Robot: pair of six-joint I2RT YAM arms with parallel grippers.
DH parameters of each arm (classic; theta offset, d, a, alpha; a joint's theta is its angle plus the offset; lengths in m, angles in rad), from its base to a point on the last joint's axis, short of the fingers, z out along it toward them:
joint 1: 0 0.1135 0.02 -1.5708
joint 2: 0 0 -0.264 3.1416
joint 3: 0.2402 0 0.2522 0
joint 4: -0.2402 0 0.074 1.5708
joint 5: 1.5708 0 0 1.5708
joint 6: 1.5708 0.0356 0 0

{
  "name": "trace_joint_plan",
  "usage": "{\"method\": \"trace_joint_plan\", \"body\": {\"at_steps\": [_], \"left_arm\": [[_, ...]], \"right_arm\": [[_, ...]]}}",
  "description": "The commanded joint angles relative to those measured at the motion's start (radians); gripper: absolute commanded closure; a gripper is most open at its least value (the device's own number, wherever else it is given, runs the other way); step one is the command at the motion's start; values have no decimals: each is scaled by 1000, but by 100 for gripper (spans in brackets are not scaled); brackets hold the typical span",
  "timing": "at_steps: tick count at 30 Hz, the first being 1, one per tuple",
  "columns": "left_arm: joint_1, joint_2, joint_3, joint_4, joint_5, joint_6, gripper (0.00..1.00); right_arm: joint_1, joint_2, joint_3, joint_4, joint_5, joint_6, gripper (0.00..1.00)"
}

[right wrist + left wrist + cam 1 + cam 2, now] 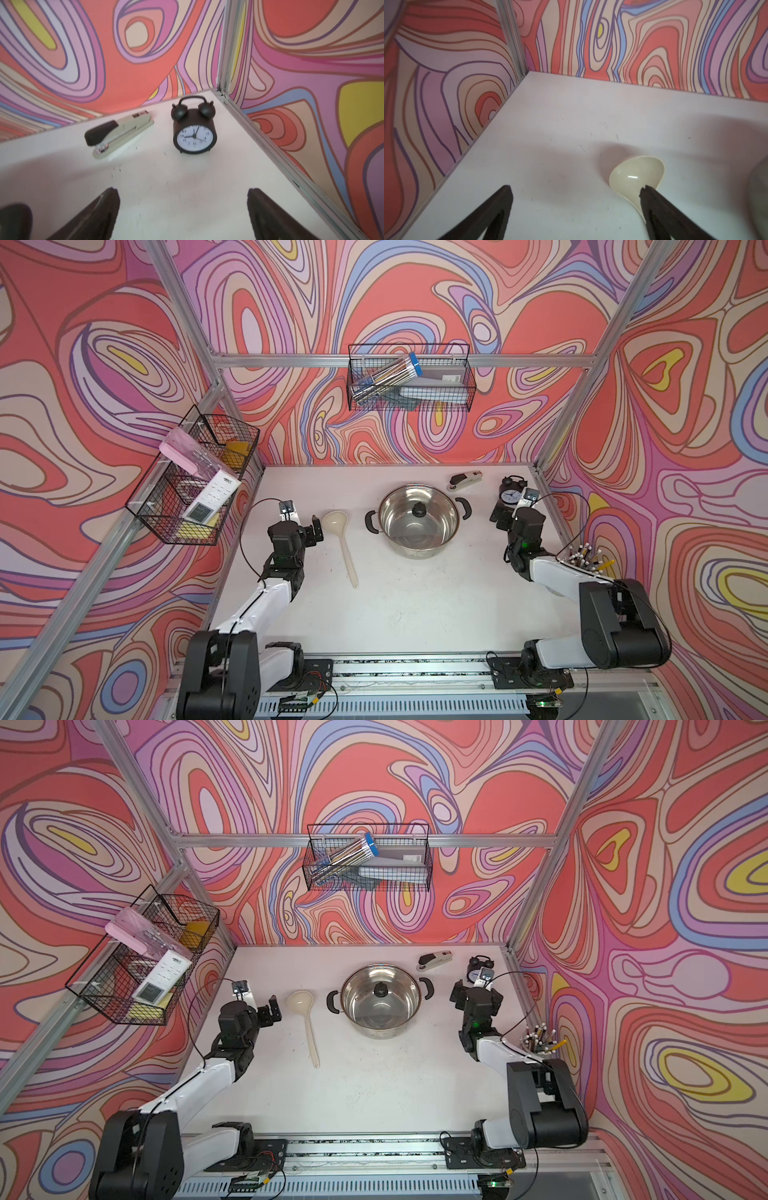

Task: Stir the soup with a spoon
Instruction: Pick up the lid from the pan.

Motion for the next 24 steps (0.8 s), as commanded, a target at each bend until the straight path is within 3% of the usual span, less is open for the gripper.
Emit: {"method": "trace_joint_plan", "body": {"at_steps": [1,6,11,16,24], "left_arm": [[-9,-104,78,-391,-65,-199,1],[-10,-187,207,-681,67,-376,1],[-37,-113,400,-927,295,-467,1],[-227,23,617,-1076,293,-452,1],[-462,360,988,-1179,279,-411,1]], "right_arm": [[5,-19,161,-520,28,178,2],[6,-130,204,-651,-141,312,2],[13,-178,319,-834,-322,396,4],[85,-144,471,-999,-386,372,12],[275,-87,676,-1179,-339,331,21]]}}
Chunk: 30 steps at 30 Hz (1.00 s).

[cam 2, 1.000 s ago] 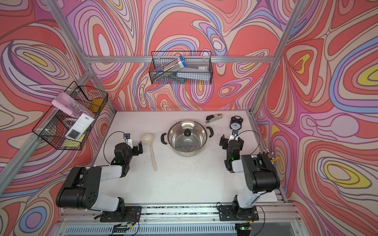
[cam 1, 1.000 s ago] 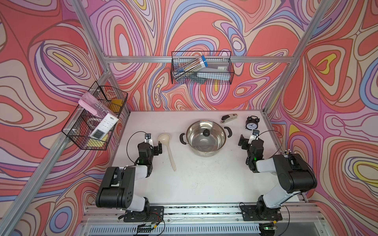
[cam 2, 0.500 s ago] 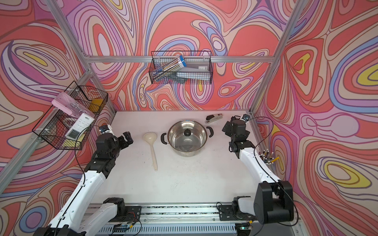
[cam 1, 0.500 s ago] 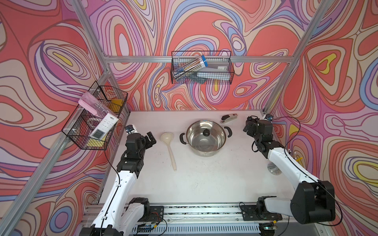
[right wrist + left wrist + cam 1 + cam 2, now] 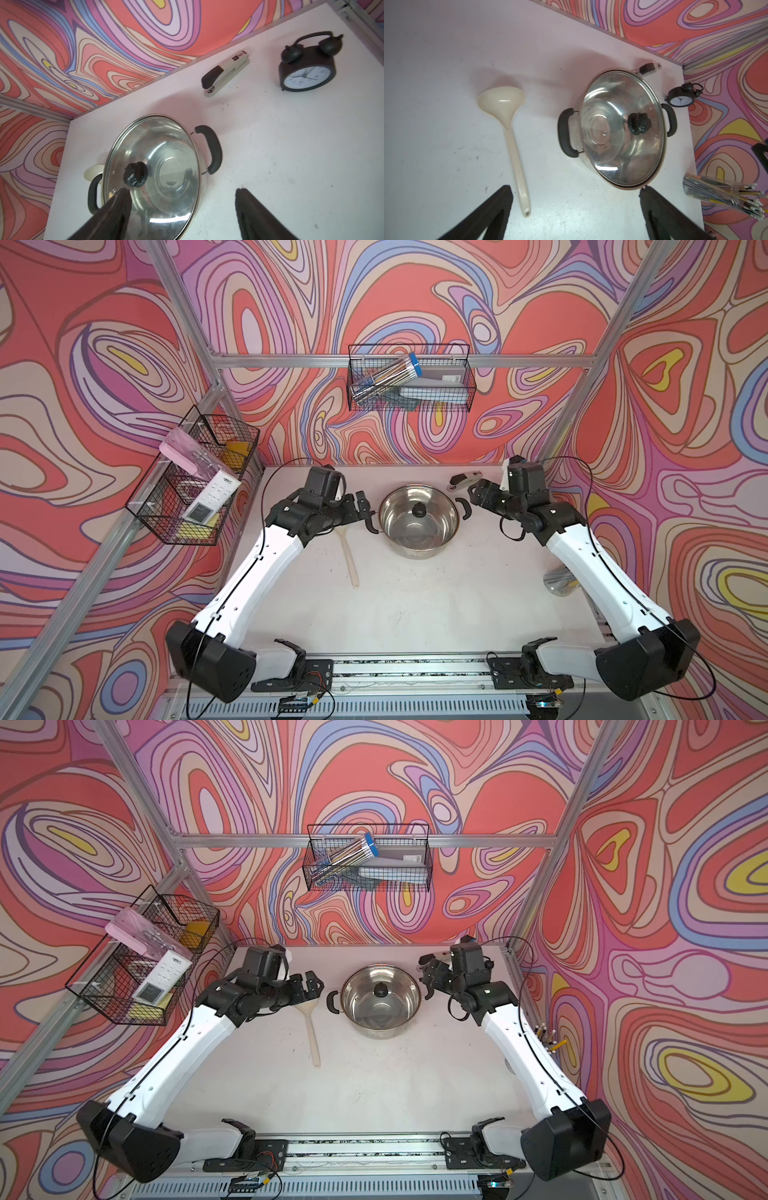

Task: Stir the soup with a spoon
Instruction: Pick up the lid from the pan.

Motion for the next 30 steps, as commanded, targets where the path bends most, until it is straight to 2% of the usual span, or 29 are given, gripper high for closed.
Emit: {"method": "trace_joint_plan", "body": {"at_steps": [1,4,8,10,14,17,22,30], "left_arm": [[-65,136,132,-96,35,23,1],[-110,313,313,-175,66,41,1],[-190,527,584,-306,-1,71,5],[-216,631,711,-367,-27,76,10],[-239,779,876,-436,-59,74,20],[-246,838,927,-436,-67,69,28],[-257,876,939,-403,-84,59,36],[-284,906,940,-346,-139,48,39]], "right_arm": [[42,8,67,-136,25,-15,24],[48,-11,93,-165,51,-11,26],[48,-33,118,-200,85,-28,27],[48,-38,133,-226,98,-35,28],[47,-59,137,-248,92,-28,28],[48,-76,132,-258,75,-14,28],[47,-91,119,-264,49,-3,28],[47,-80,118,-267,20,-16,28]]}}
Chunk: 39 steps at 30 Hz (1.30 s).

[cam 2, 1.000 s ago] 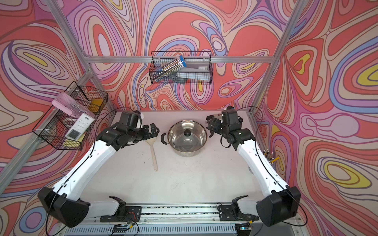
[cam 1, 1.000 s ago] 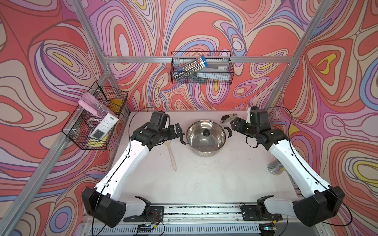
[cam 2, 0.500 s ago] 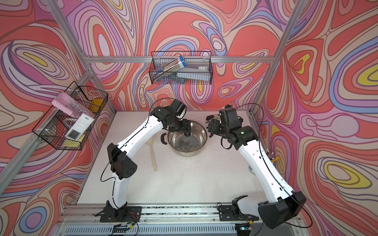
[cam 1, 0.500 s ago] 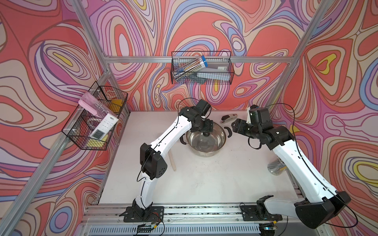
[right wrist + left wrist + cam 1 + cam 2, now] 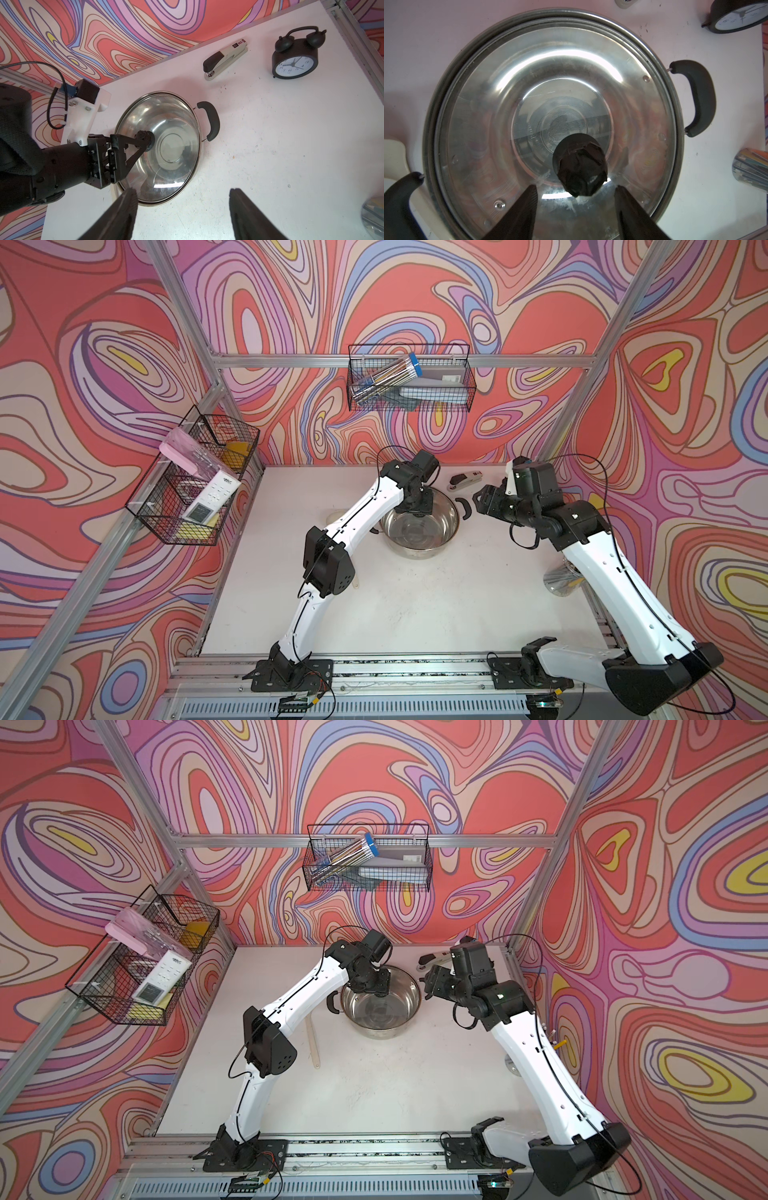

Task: Stir the soup with a spoon
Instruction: Pick up the lid from the pan.

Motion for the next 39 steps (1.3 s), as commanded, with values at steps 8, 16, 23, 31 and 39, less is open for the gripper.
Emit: {"method": "trace_joint_plan", "body": {"at_steps": [8,16,23,31,39], "left_arm": [[-22,69,34,53,-48,-22,44],[-25,92,39,65,-59,-36,51],[-32,113,42,59,-34,-44,69],[-54,69,42,79,-87,4,100],[-55,-70,42,196,-160,73,100]], "right_arm": [[2,0,9,-25,-24,-31,28],[2,-24,-9,-33,-22,-44,28],[2,-26,-11,-42,-4,-61,27],[2,-22,-15,-34,3,-68,27],[2,-33,-27,-29,7,-57,27]]}}
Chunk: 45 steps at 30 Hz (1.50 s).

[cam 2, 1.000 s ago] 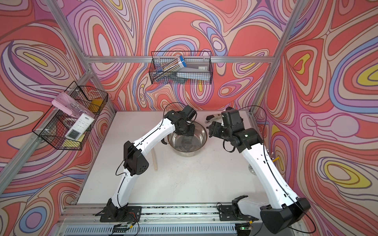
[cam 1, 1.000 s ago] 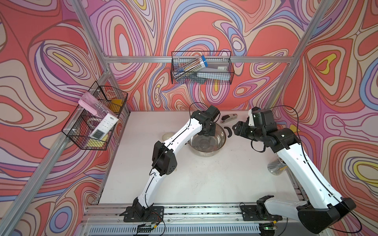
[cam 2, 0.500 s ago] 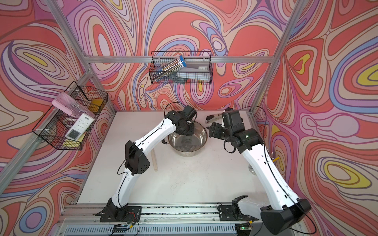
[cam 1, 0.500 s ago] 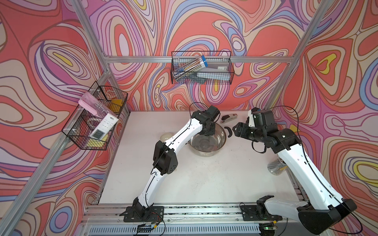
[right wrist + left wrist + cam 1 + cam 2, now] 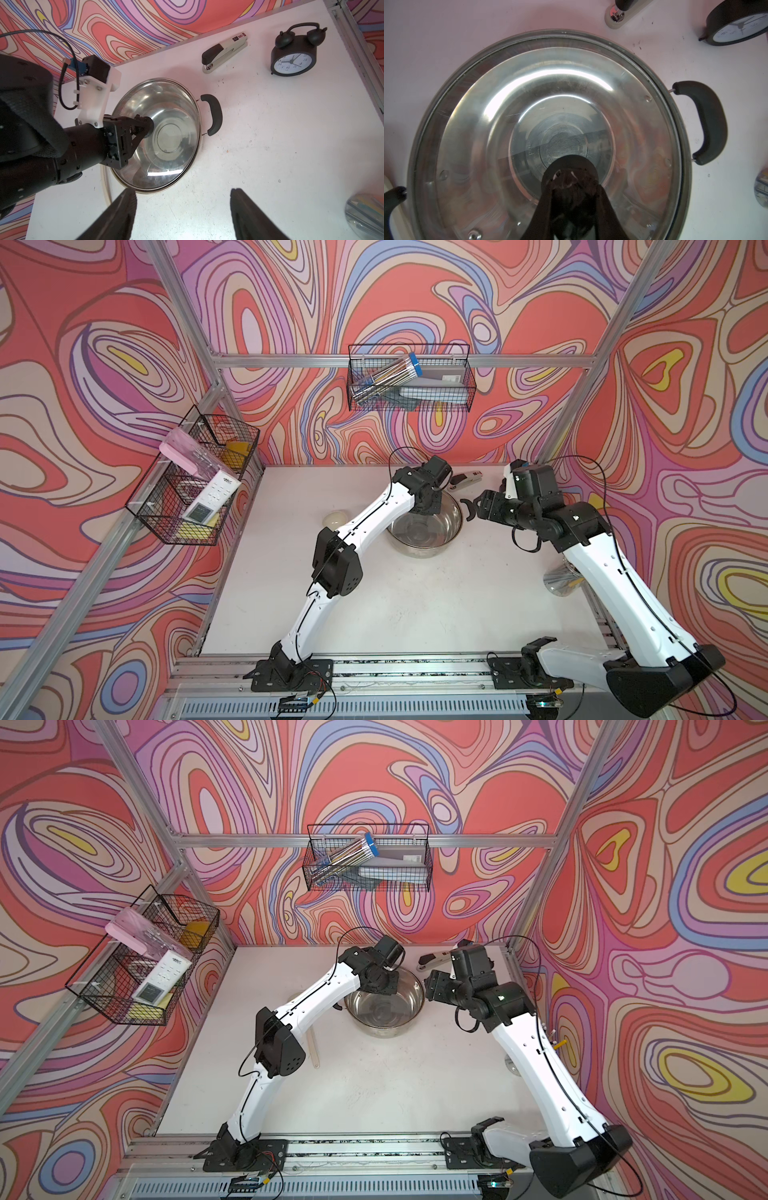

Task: Stir the soup with a spoon
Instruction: Pick up the lid from the pan, then place the lid at the center of the board.

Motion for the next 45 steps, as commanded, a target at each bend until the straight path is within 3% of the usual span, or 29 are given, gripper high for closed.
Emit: {"method": "trace_joint_plan", "body": {"at_steps": [1,9,12,22,29,36,45], "left_arm": [[-6,-134,16,112,-58,56,100],[8,-245,25,60,-136,67,100],[37,-333,-54,40,-174,61,100],[271,-916,-803,181,-230,-39,100],[475,-1214,-1223,209,-133,-127,100],[603,-1270,-1482,310,-43,-187,100],[743,-1123,-1572,448,-2,-136,100]], "right_arm": [[2,-23,-15,4,14,1,26],[2,-34,-25,7,17,15,27],[2,-31,-11,13,13,10,27],[16,51,36,79,-87,15,29],[158,158,72,128,-92,25,29],[309,253,114,154,-78,47,30],[420,290,94,138,-96,48,30]]}}
